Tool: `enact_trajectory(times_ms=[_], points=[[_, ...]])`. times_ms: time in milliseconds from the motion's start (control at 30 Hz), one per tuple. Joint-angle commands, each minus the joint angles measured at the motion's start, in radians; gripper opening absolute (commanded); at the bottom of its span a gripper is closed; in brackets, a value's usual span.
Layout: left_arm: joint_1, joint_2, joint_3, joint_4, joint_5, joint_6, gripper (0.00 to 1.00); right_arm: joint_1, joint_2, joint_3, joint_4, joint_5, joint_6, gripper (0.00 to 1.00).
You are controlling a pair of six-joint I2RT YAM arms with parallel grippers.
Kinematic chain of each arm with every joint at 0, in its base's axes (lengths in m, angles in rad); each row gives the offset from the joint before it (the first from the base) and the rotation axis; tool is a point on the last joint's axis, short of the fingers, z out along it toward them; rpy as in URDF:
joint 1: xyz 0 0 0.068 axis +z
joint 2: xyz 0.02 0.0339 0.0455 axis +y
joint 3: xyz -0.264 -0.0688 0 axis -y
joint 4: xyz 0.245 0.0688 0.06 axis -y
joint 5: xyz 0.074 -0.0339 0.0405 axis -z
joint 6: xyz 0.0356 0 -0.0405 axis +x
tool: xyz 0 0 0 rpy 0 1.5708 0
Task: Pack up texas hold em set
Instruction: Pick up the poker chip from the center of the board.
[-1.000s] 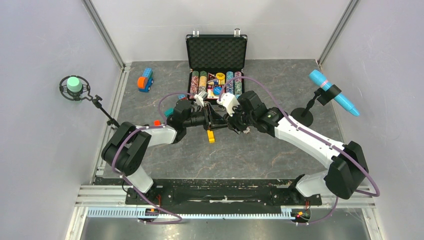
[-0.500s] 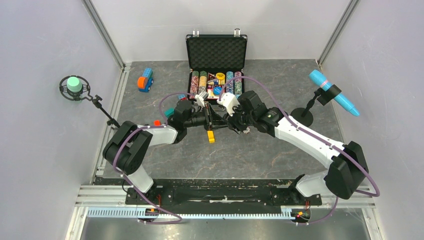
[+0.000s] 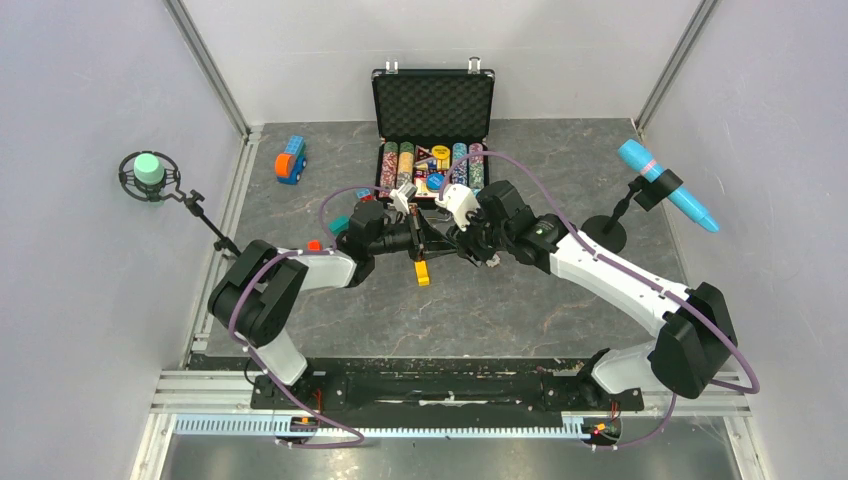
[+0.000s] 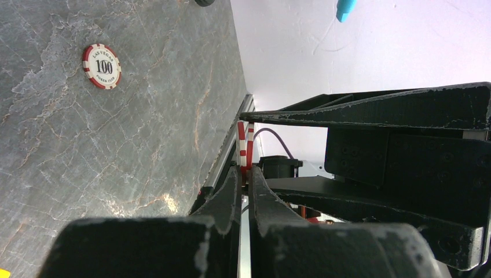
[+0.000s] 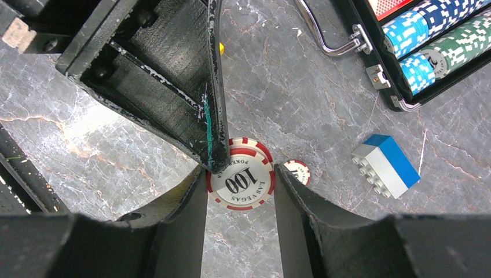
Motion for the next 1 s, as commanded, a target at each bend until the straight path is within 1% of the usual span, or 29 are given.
enact_trajectory(times_ms=[0, 33, 67, 100, 133, 167, 233, 300, 400, 500, 567, 633, 700, 767, 833, 900, 967], points=[[-0.021, 0.003, 0.028, 0.092, 0.029, -0.07, 0.02, 0.002, -0.011, 0.006, 0.096, -0.004, 0.009, 0.12], [-0.022, 0.003, 0.029, 0.097, 0.029, -0.069, 0.02, 0.002, -0.013, 0.004, 0.098, -0.004, 0.009, 0.13], [-0.022, 0.0, 0.03, 0.098, 0.029, -0.067, 0.02, 0.002, -0.015, 0.005, 0.098, -0.009, 0.01, 0.17], [-0.021, -0.003, 0.031, 0.096, 0.028, -0.062, 0.02, 0.001, -0.019, 0.003, 0.1, -0.017, 0.014, 0.26], [-0.02, -0.003, 0.033, 0.092, 0.027, -0.056, 0.02, -0.001, -0.026, 0.0, 0.108, -0.027, 0.019, 0.42], [-0.02, -0.005, 0.039, 0.081, 0.03, -0.044, 0.02, -0.004, -0.041, -0.01, 0.126, -0.04, 0.029, 0.54], [-0.014, -0.01, 0.05, 0.046, 0.03, -0.017, 0.02, -0.021, -0.075, -0.035, 0.176, -0.059, 0.057, 0.69], [-0.008, -0.019, 0.057, 0.027, 0.033, 0.004, 0.02, -0.067, -0.117, -0.07, 0.23, -0.099, 0.106, 0.76], [0.014, -0.042, 0.065, -0.017, 0.039, 0.045, 0.02, -0.158, -0.173, -0.131, 0.332, -0.148, 0.217, 0.79], [0.04, -0.077, 0.069, -0.078, 0.035, 0.096, 0.02, -0.249, -0.214, -0.19, 0.422, -0.197, 0.339, 0.79], [0.049, -0.101, 0.076, -0.123, 0.03, 0.134, 0.02, -0.297, -0.22, -0.223, 0.489, -0.282, 0.424, 0.77], [0.057, -0.131, 0.085, -0.177, 0.018, 0.186, 0.02, -0.336, -0.212, -0.257, 0.559, -0.402, 0.502, 0.75], [0.066, -0.164, 0.1, -0.279, -0.011, 0.257, 0.02, -0.35, -0.199, -0.277, 0.61, -0.46, 0.55, 0.73], [0.075, -0.202, 0.117, -0.371, -0.042, 0.33, 0.02, -0.352, -0.189, -0.287, 0.633, -0.478, 0.561, 0.73], [0.08, -0.236, 0.128, -0.427, -0.058, 0.384, 0.02, -0.354, -0.17, -0.289, 0.639, -0.502, 0.567, 0.73], [0.08, -0.261, 0.137, -0.457, -0.059, 0.421, 0.02, -0.357, -0.144, -0.291, 0.673, -0.565, 0.598, 0.73], [0.08, -0.279, 0.139, -0.469, -0.048, 0.445, 0.02, -0.358, -0.125, -0.309, 0.762, -0.64, 0.661, 0.73]])
